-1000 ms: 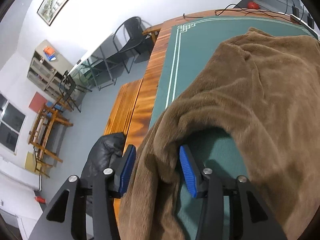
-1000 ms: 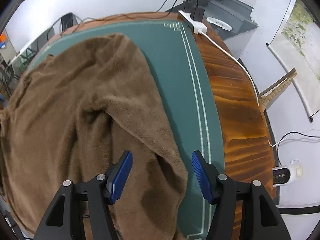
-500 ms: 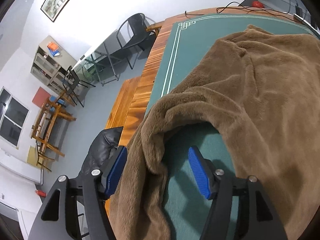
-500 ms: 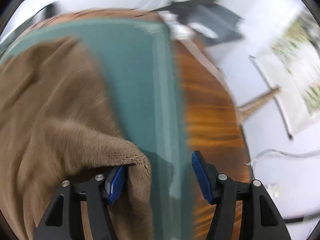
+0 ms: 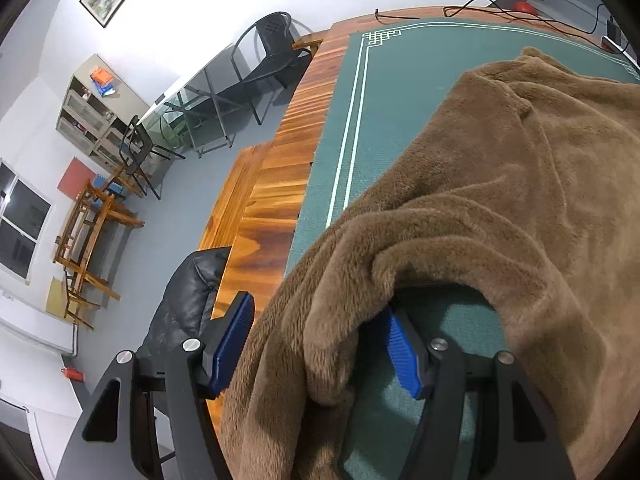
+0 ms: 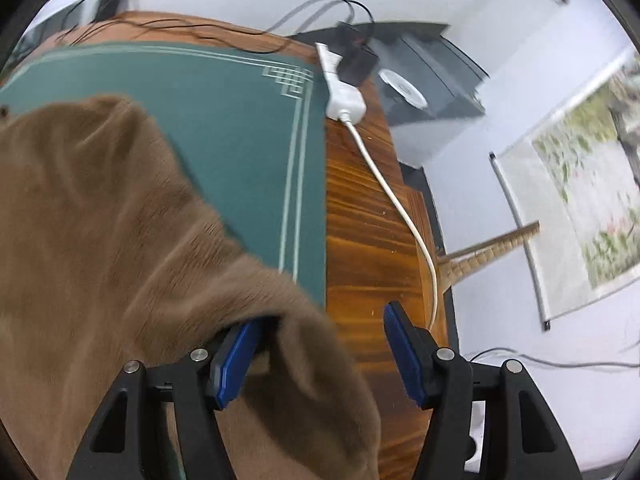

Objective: Fold clothes

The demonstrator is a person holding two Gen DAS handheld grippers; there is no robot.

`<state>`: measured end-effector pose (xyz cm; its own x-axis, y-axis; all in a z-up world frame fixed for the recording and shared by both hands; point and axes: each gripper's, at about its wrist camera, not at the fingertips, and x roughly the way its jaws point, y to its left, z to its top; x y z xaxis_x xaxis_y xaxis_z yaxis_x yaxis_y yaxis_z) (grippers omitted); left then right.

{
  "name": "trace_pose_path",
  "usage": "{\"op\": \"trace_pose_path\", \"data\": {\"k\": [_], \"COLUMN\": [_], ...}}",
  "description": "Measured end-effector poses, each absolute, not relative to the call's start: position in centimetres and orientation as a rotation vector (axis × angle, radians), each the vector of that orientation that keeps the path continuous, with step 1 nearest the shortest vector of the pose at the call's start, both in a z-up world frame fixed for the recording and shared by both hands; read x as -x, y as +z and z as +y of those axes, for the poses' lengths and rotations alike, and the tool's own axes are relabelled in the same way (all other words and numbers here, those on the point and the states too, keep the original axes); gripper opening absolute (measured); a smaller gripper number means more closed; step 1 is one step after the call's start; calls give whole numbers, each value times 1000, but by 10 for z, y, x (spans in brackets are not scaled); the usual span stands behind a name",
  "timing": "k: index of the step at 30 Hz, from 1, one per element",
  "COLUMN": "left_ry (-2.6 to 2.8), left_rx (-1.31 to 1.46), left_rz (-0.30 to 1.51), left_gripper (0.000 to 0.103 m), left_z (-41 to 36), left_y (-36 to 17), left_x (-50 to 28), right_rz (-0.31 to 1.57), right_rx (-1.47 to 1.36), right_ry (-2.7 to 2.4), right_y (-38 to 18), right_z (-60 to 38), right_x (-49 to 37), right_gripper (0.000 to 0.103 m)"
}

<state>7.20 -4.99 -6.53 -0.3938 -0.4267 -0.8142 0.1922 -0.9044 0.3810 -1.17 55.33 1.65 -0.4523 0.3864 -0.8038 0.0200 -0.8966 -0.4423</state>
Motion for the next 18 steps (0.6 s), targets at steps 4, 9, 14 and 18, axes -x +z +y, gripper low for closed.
{"op": "trace_pose_path", "data": {"k": [4,9,14,18], "left_ry": [-2348,-2385,-2440,-2510], "left_rx": [-1436,-1391,-1333,-1303], "left_rz": [-317,-311,-336,-341], "left_gripper": [68,70,71,73], "left_z": [-42,-24,10,32], "left_y": [-53,-32,-9,6], "left_x": [-97,-137,-174,-211], "right_rz": [-581,-560,-453,-298], "right_rx": [1476,1368,1244,1226], "right_ry": [2566,2722,2869,3028], "right_y": [36,79,127,148], "right_z": [548,544,555,559], "right_x": [-30,-102,-159,-207], "right_gripper": [63,63,63,66]}}
